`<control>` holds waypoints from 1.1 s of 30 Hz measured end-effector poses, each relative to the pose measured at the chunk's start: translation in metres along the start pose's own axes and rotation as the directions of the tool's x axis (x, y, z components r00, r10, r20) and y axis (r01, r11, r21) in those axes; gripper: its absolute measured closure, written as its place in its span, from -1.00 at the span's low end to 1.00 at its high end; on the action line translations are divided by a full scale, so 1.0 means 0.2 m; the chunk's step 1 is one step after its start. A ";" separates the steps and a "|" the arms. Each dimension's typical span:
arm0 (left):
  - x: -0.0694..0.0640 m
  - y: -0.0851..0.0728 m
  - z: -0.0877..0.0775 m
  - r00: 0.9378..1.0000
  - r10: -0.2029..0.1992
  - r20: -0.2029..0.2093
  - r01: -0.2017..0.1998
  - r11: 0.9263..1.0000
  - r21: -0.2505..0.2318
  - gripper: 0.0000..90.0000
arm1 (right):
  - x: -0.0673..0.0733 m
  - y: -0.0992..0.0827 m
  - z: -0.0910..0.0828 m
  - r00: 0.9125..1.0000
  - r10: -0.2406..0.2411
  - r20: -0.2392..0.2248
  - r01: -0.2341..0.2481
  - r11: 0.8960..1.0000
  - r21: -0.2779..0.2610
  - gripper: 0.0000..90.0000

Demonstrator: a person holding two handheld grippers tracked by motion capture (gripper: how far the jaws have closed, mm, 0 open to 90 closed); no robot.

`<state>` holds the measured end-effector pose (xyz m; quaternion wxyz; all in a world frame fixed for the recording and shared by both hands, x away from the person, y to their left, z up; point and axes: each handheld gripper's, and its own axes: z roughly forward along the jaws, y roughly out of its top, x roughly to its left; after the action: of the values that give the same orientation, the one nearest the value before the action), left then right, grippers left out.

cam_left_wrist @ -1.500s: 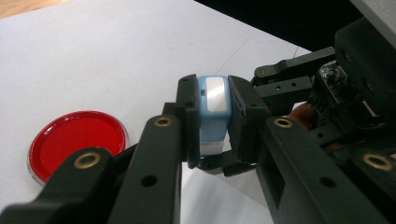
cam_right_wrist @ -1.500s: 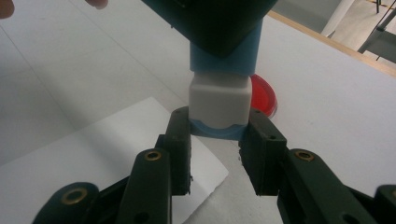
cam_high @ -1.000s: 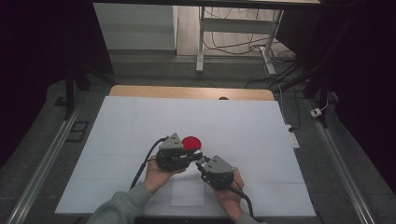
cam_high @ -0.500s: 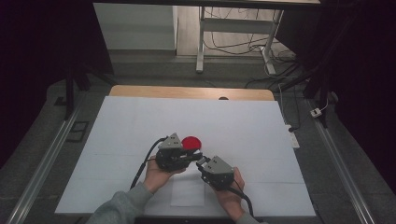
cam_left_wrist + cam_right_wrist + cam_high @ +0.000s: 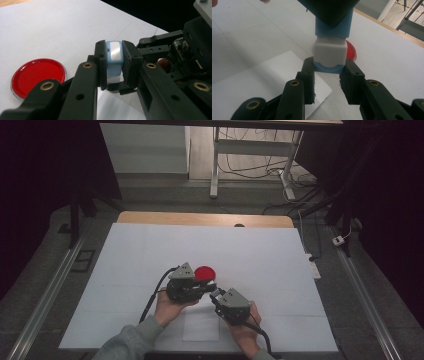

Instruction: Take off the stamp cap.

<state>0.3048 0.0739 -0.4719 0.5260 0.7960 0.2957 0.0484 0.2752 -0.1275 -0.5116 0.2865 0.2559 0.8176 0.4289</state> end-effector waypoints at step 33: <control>0.01 0.00 -0.01 1.000 -0.015 0.018 0.015 1.000 -0.012 0.69 | -0.01 0.01 -0.01 0.998 -0.056 -0.003 0.056 0.998 0.002 0.46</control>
<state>0.3058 0.0764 -0.4716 0.5336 0.7910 0.2968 0.0390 0.2758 -0.1290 -0.5083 0.2968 0.2327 0.8252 0.4204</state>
